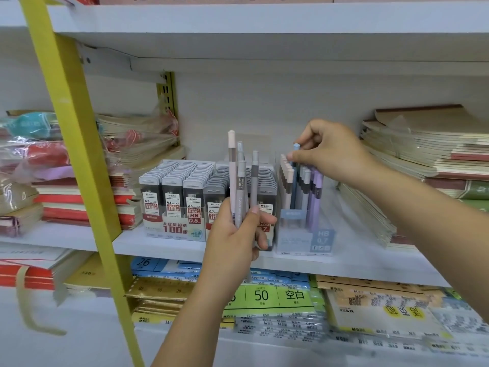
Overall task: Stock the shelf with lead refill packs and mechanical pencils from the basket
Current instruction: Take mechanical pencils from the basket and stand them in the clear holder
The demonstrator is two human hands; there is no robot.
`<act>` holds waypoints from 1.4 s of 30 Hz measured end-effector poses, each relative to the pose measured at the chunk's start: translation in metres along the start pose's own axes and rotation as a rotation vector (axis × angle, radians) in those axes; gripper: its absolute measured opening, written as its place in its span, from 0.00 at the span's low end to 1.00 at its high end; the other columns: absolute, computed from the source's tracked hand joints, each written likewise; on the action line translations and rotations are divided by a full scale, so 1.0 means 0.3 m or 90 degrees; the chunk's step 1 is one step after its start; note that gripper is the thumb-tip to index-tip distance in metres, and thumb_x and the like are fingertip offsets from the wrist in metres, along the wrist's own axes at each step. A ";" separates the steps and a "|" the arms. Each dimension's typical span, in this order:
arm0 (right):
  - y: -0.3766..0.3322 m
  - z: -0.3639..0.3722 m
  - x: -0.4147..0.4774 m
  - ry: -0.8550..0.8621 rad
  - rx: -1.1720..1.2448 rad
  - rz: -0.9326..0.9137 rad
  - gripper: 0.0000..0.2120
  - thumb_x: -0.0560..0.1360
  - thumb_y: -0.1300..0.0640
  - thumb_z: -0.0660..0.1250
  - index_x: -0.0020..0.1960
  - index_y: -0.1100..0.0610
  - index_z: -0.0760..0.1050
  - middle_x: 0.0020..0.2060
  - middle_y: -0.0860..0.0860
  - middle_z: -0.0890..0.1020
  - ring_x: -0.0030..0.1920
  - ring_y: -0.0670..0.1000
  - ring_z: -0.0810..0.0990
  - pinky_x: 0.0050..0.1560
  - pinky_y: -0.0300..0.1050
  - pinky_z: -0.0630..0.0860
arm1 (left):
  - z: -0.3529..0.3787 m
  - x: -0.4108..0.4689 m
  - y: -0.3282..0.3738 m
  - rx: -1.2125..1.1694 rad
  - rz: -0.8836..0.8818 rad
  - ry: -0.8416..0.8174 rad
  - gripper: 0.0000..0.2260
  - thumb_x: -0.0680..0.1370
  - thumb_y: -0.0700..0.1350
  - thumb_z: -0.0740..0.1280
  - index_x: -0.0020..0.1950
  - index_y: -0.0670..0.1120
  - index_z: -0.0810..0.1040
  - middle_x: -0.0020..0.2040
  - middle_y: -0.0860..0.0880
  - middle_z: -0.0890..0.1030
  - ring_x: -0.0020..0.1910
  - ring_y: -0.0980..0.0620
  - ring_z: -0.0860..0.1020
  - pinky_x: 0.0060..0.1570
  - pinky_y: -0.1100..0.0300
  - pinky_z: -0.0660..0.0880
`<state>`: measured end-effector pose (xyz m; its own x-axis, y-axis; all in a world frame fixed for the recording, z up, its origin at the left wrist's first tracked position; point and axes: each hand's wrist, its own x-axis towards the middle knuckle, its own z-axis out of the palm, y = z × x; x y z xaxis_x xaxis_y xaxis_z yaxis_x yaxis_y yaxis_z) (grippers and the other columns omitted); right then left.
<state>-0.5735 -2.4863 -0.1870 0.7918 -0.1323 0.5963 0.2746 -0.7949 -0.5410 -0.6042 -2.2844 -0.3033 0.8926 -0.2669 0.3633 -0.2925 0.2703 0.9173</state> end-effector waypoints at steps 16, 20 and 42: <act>-0.027 -0.021 -0.019 -0.091 -0.172 0.023 0.14 0.76 0.48 0.69 0.34 0.53 0.78 0.36 0.49 0.80 0.51 0.53 0.73 0.46 0.42 0.66 | -0.010 -0.002 0.003 -0.006 -0.013 -0.019 0.03 0.84 0.44 0.61 0.54 0.49 0.74 0.44 0.50 0.86 0.28 0.57 0.74 0.26 0.64 0.68; -0.065 -0.055 -0.046 -0.038 -0.122 -0.010 0.15 0.81 0.50 0.61 0.38 0.47 0.79 0.44 0.53 0.85 0.53 0.52 0.78 0.53 0.43 0.71 | -0.014 -0.011 0.015 -0.023 -0.023 -0.033 0.03 0.84 0.44 0.62 0.55 0.49 0.75 0.46 0.48 0.86 0.29 0.56 0.74 0.26 0.64 0.67; -0.092 -0.236 -0.123 0.225 0.307 -0.071 0.12 0.74 0.62 0.66 0.48 0.47 0.70 0.34 0.55 0.81 0.32 0.50 0.81 0.29 0.41 0.75 | 0.037 0.056 0.067 -0.030 -0.079 -0.053 0.03 0.83 0.44 0.64 0.53 0.46 0.76 0.36 0.48 0.81 0.24 0.57 0.65 0.23 0.66 0.61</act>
<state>-0.6490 -2.5014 -0.1522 0.5373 -0.3186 0.7809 0.6271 -0.4683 -0.6225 -0.5989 -2.2937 -0.2771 0.8891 -0.3759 0.2612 -0.1632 0.2727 0.9481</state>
